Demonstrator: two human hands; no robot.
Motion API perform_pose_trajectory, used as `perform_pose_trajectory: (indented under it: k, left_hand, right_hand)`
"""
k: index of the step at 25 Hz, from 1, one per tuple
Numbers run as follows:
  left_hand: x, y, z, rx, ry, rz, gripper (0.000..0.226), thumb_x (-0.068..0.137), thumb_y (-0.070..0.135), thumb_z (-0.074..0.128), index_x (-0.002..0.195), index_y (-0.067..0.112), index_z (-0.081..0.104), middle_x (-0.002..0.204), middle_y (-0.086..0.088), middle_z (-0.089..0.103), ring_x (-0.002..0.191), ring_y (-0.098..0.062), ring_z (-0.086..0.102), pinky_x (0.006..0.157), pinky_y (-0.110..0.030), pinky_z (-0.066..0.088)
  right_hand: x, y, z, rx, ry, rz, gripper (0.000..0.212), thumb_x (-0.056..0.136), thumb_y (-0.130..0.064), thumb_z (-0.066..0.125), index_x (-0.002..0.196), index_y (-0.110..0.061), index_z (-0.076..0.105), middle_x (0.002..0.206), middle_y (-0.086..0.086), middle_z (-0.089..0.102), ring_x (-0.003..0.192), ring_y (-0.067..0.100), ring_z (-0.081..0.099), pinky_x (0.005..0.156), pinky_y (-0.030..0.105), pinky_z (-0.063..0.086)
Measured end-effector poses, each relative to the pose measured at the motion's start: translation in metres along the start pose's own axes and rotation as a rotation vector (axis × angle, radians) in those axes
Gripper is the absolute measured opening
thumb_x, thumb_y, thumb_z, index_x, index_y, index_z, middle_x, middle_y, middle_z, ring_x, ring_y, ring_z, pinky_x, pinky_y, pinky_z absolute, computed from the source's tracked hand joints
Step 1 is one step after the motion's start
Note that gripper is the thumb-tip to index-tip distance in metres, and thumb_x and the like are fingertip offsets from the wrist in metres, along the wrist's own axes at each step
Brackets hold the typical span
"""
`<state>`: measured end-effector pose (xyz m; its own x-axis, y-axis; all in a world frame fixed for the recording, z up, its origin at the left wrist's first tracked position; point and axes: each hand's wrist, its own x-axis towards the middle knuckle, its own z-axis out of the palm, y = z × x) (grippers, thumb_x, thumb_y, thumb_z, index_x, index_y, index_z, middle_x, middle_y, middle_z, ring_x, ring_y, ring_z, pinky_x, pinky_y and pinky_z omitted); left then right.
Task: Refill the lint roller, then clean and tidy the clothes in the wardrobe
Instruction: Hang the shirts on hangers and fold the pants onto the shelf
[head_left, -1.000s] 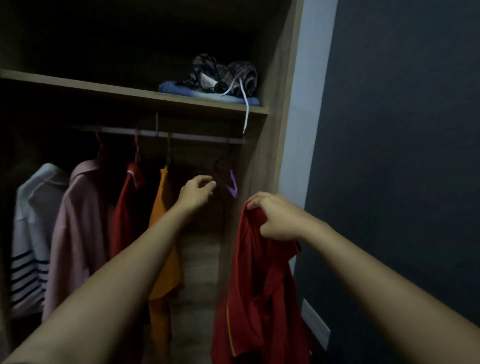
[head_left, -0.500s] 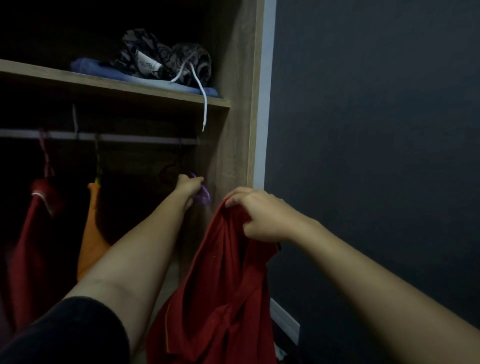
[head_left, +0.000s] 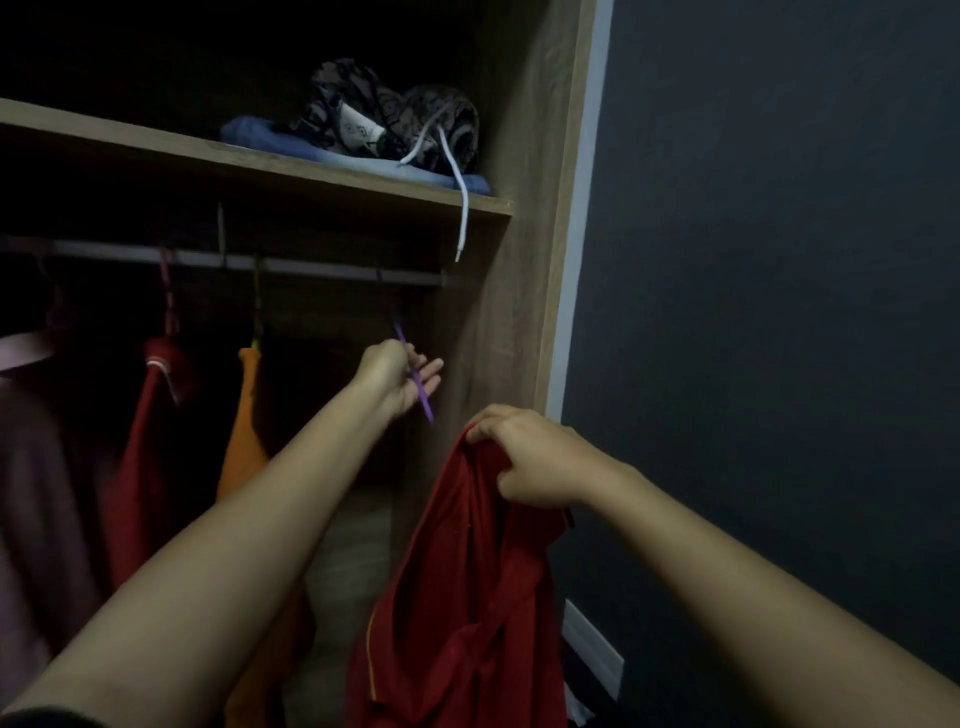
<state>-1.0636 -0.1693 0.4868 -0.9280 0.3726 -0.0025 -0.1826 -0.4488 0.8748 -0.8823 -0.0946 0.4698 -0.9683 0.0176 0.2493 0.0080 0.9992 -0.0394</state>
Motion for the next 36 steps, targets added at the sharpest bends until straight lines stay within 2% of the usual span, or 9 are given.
perform_pose_trajectory:
  k: [4, 11, 15, 21, 25, 27, 30, 33, 36]
  left_hand:
    - [-0.055, -0.018, -0.047, 0.201, 0.175, 0.093, 0.025, 0.092, 0.005, 0.027, 0.079, 0.016, 0.045, 0.067, -0.004, 0.046, 0.04, -0.012, 0.052, 0.039, -0.015, 0.03]
    - [-0.149, -0.027, -0.146, 0.968, 0.337, 0.454, 0.028, 0.095, 0.035, 0.042, 0.088, 0.016, 0.062, 0.077, -0.015, 0.066, 0.074, -0.037, 0.063, 0.067, -0.041, 0.053]
    - [-0.201, -0.037, -0.201, 0.91, 0.332, 0.623, 0.019, 0.096, 0.026, 0.05, 0.086, 0.023, 0.065, 0.057, 0.0, 0.062, 0.038, -0.009, 0.052, 0.04, -0.019, 0.041]
    - [-0.252, -0.029, -0.267, 0.662, 0.319, 0.659, 0.025, 0.095, 0.004, 0.049, 0.079, 0.017, 0.064, 0.038, 0.011, 0.044, 0.033, 0.002, 0.032, 0.034, -0.011, 0.02]
    - [-0.266, -0.025, -0.277, 0.98, 0.284, 0.749, 0.02, 0.088, 0.022, 0.061, 0.09, 0.004, 0.071, 0.05, 0.028, 0.058, 0.045, 0.015, 0.047, 0.045, -0.003, 0.035]
    - [-0.267, -0.031, -0.261, 1.135, 0.218, 0.872, 0.038, 0.081, 0.04, 0.058, 0.092, 0.007, 0.074, 0.066, 0.049, 0.056, 0.063, 0.026, 0.052, 0.059, 0.0, 0.039]
    - [-0.264, -0.044, -0.23, 1.12, 0.155, 0.975, 0.032, 0.08, 0.046, 0.052, 0.086, 0.026, 0.076, 0.075, 0.053, 0.054, 0.072, 0.026, 0.055, 0.066, -0.007, 0.043]
    - [-0.264, -0.052, -0.209, 1.007, 0.163, 1.062, 0.029, 0.083, 0.04, 0.051, 0.083, 0.025, 0.076, 0.075, 0.05, 0.056, 0.07, 0.024, 0.055, 0.063, -0.004, 0.041]
    - [-0.268, -0.054, -0.193, 1.153, 0.296, 1.201, 0.043, 0.091, 0.045, 0.047, 0.096, 0.011, 0.072, 0.089, 0.025, 0.07, 0.079, 0.003, 0.066, 0.069, -0.018, 0.047]
  right_hand:
    - [-0.001, -0.006, 0.023, 0.029, -0.044, 0.009, 0.06, 0.074, -0.005, 0.053, 0.132, -0.021, 0.048, 0.139, -0.005, 0.04, 0.125, 0.023, 0.044, 0.097, 0.038, 0.044]
    - [-0.017, -0.012, 0.05, 0.157, -0.011, 0.093, 0.058, 0.076, -0.005, 0.053, 0.133, -0.017, 0.047, 0.14, 0.001, 0.04, 0.129, 0.022, 0.041, 0.105, 0.041, 0.039]
    - [-0.032, -0.018, 0.059, 0.274, 0.099, 0.103, 0.06, 0.073, -0.001, 0.055, 0.132, -0.01, 0.047, 0.139, 0.005, 0.041, 0.131, 0.023, 0.04, 0.11, 0.036, 0.034]
    - [-0.041, -0.02, 0.053, 0.61, 0.268, 0.144, 0.059, 0.073, 0.015, 0.048, 0.131, 0.002, 0.046, 0.14, 0.015, 0.038, 0.133, 0.025, 0.036, 0.106, 0.017, 0.023]
    - [-0.046, -0.027, 0.039, 0.667, 0.265, 0.084, 0.061, 0.071, 0.018, 0.048, 0.13, 0.0, 0.048, 0.14, 0.011, 0.04, 0.132, 0.023, 0.038, 0.102, 0.014, 0.026]
    - [-0.053, -0.047, 0.032, 0.608, 0.232, -0.063, 0.063, 0.07, 0.017, 0.049, 0.13, -0.002, 0.048, 0.141, 0.01, 0.041, 0.133, 0.022, 0.038, 0.104, 0.016, 0.026]
    - [-0.065, -0.076, 0.032, 0.378, 0.174, -0.323, 0.059, 0.072, -0.004, 0.051, 0.13, -0.01, 0.049, 0.139, 0.005, 0.045, 0.129, 0.02, 0.042, 0.109, 0.031, 0.028]
    - [-0.075, -0.074, 0.028, -0.164, 0.484, -0.415, 0.039, 0.085, -0.044, 0.038, 0.113, -0.023, 0.056, 0.103, 0.0, 0.066, 0.093, 0.022, 0.064, 0.073, 0.034, 0.045]
    - [-0.08, -0.062, 0.024, -0.27, 0.699, -0.419, 0.036, 0.091, -0.046, 0.035, 0.079, -0.021, 0.058, 0.063, 0.0, 0.065, 0.051, 0.026, 0.063, 0.04, 0.023, 0.03]
